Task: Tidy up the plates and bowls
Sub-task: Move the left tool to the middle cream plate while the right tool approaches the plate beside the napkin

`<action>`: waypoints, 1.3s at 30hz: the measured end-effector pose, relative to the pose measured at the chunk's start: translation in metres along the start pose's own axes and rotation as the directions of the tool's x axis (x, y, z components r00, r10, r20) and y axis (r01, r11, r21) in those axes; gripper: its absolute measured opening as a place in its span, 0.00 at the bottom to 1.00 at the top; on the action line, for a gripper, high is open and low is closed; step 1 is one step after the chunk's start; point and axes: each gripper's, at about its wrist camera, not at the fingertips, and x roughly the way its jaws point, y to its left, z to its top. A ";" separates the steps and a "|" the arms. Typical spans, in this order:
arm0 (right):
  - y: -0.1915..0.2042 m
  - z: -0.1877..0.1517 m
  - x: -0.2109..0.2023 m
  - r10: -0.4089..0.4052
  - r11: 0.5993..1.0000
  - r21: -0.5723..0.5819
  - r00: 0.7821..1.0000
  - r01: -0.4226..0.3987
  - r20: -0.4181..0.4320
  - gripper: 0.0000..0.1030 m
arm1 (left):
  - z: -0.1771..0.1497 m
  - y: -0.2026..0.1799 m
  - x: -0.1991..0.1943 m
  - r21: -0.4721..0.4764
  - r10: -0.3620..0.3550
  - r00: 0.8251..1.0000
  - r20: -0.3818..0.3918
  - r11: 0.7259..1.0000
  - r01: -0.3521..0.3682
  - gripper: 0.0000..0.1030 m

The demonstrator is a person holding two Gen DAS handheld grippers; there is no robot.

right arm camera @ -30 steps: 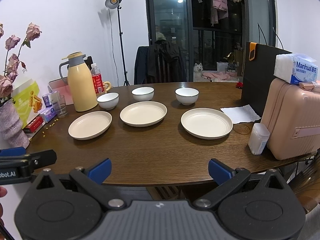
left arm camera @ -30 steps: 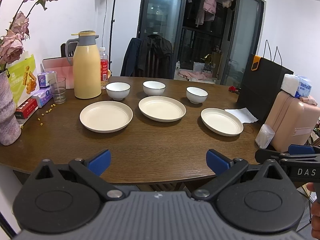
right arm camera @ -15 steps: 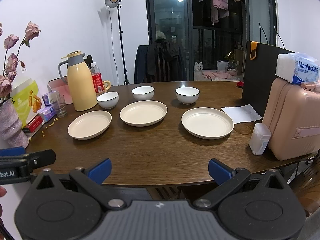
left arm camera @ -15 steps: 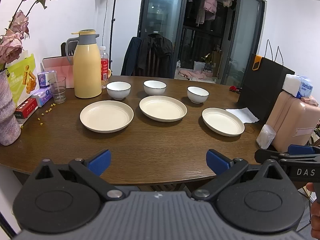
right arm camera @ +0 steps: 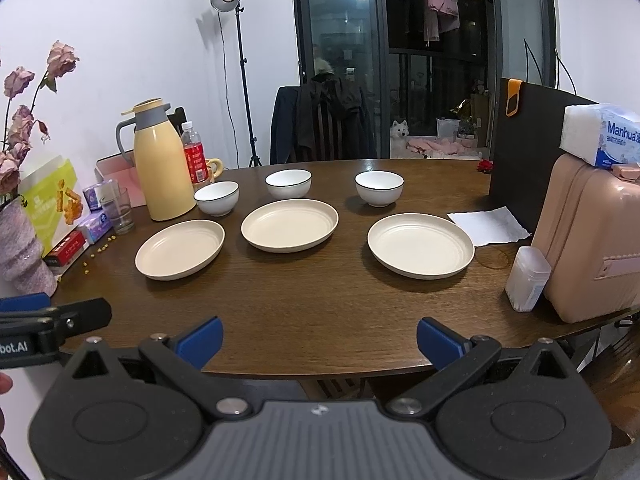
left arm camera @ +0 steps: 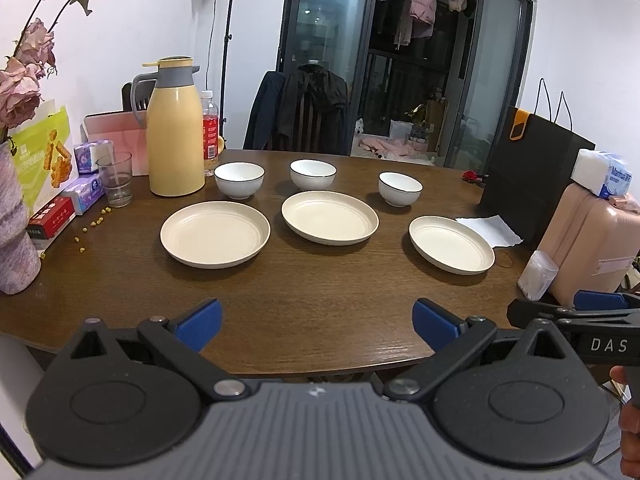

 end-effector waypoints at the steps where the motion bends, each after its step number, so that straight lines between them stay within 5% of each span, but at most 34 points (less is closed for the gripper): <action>1: 0.000 0.001 0.001 0.000 1.000 0.000 1.000 0.000 0.000 1.00 | 0.000 0.001 0.000 -0.002 0.000 1.000 0.000 1.000 0.000 1.00; 39: -0.008 0.053 0.086 0.028 0.999 -0.019 0.998 -0.029 -0.056 1.00 | 0.053 0.004 0.078 -0.036 0.031 0.998 -0.057 0.999 -0.033 1.00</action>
